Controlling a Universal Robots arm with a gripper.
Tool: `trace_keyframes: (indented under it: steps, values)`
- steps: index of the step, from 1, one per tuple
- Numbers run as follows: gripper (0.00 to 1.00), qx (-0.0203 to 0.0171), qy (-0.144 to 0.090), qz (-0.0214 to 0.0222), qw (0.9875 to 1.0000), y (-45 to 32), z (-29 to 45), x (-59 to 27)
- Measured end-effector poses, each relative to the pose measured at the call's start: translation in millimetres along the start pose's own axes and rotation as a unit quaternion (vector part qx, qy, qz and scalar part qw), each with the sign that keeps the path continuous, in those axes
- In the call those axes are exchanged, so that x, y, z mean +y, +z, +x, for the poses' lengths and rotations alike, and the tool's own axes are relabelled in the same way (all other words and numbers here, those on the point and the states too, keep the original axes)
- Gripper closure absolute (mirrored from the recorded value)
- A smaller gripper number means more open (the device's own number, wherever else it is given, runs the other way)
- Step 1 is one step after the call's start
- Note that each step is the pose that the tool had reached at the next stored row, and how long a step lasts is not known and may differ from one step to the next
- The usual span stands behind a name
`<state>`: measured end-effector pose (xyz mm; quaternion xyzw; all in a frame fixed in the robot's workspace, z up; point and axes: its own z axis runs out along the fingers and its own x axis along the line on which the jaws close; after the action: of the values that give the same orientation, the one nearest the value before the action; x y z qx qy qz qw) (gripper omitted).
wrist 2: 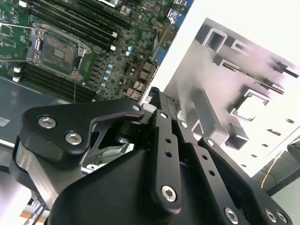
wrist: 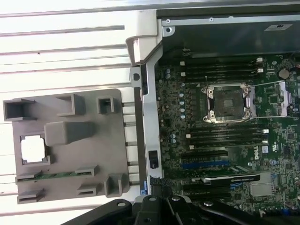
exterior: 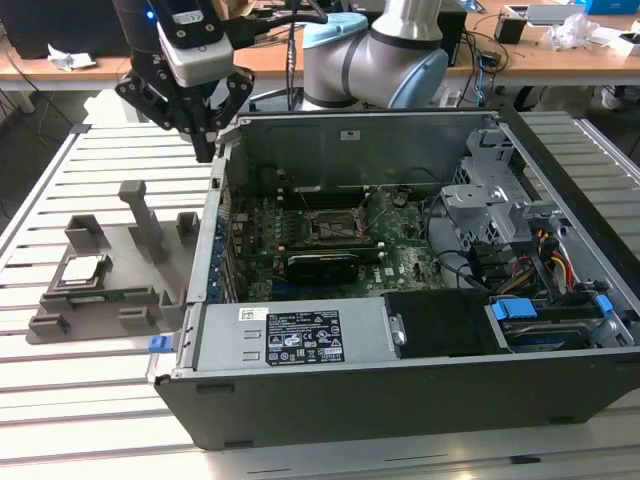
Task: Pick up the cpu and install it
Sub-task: 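Reach for the cpu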
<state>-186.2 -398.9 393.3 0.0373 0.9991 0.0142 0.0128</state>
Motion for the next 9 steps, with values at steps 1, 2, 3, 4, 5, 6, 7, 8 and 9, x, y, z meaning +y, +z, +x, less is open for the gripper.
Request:
trace_keyframes:
  steps: [1,2,3,4,5,6,7,8,9]
  values:
    - [0.89,0.0,0.0,0.0,1.0,0.0,1.4,-0.1]
    - [0.89,0.0,0.0,0.0,1.0,-0.1,3.9,-0.3]
    - [0.89,0.0,0.0,0.0,1.0,-0.1,5.5,-0.4]
    - [0.89,0.0,0.0,0.0,1.0,-0.2,6.9,-0.5]
    - [0.89,0.0,0.0,0.0,1.0,-0.3,9.1,-0.7]
    - [0.89,0.0,0.0,0.0,1.0,-0.3,10.4,-0.8]
    - [0.89,0.0,0.0,0.0,1.0,-0.3,12.2,-0.9]
    - [0.89,0.0,0.0,0.0,1.0,-0.4,14.3,-1.1]
    - [0.89,0.0,0.0,0.0,1.0,-0.4,16.6,-1.2]
